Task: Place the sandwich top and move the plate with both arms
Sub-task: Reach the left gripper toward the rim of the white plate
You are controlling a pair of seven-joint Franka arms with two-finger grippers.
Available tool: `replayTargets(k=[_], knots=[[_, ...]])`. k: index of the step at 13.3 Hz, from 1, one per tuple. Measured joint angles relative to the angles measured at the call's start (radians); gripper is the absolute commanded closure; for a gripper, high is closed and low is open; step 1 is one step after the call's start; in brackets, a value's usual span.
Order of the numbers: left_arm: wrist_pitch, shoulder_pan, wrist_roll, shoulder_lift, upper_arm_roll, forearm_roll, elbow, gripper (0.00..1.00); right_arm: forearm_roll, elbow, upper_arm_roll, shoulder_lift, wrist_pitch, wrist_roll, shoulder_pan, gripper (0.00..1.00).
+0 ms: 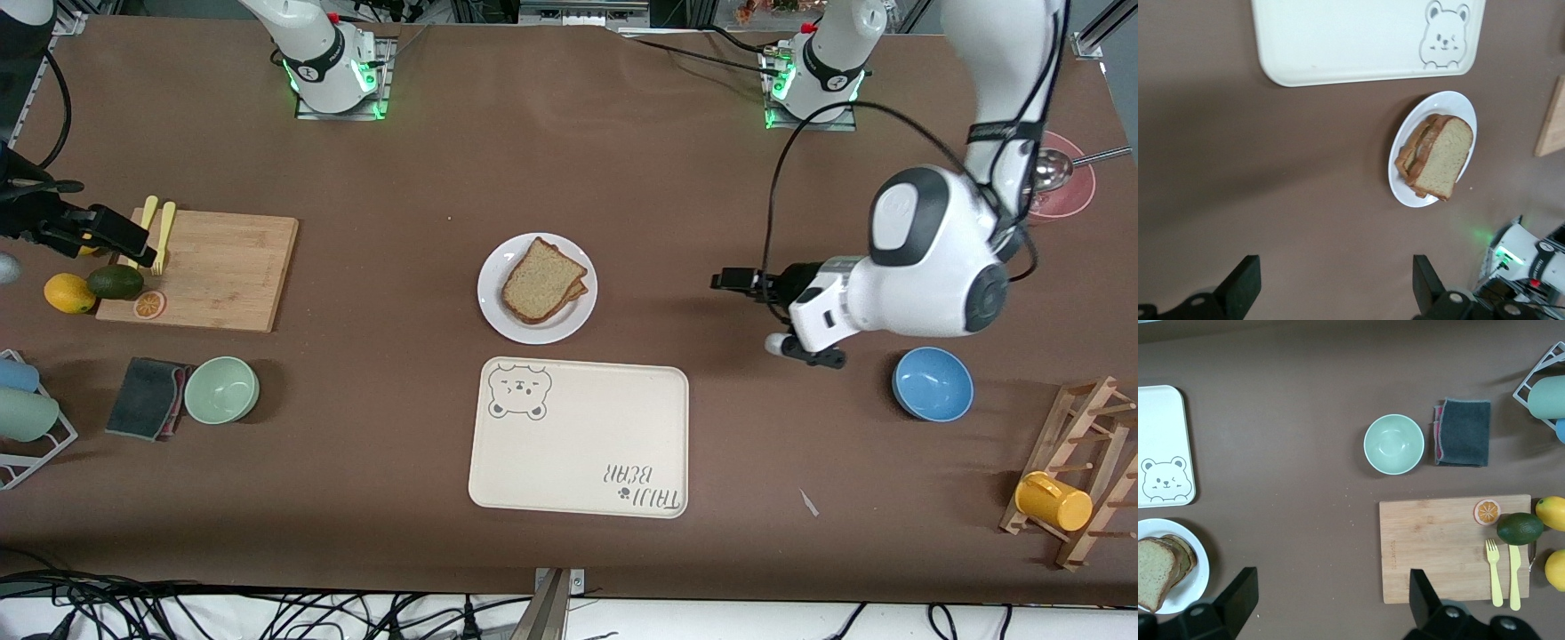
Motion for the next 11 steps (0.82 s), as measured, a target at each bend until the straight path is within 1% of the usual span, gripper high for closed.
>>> replayTargets(k=[1,2,3,4,5,7,8,11], knots=[[0.024,-0.006,0.041,0.032,-0.002,-0.040,0.001,0.00,0.000,0.000,-0.001,0.000,0.000,0.000,0.000,0.00],[0.053,-0.011,0.082,0.062,-0.005,-0.074,0.001,0.04,0.000,0.000,-0.002,0.000,0.000,0.000,-0.001,0.00],[0.078,-0.018,0.119,0.090,-0.008,-0.112,0.002,0.11,0.000,0.000,-0.004,0.000,0.001,0.000,-0.001,0.00],[0.097,-0.027,0.151,0.117,-0.011,-0.157,0.002,0.23,0.000,0.000,-0.005,0.000,0.001,0.000,-0.002,0.00],[0.111,-0.041,0.182,0.146,-0.012,-0.199,0.002,0.29,0.000,0.000,-0.005,0.001,0.002,0.000,-0.002,0.00],[0.155,-0.071,0.235,0.206,-0.015,-0.280,0.003,0.32,0.000,0.000,-0.005,0.001,0.003,0.000,-0.002,0.00],[0.199,-0.094,0.252,0.235,-0.019,-0.312,0.004,0.33,0.000,0.000,-0.005,0.001,0.004,0.000,-0.002,0.00],[0.298,-0.148,0.254,0.275,-0.022,-0.358,0.009,0.33,0.000,0.000,-0.007,0.002,0.004,0.000,-0.002,0.00]])
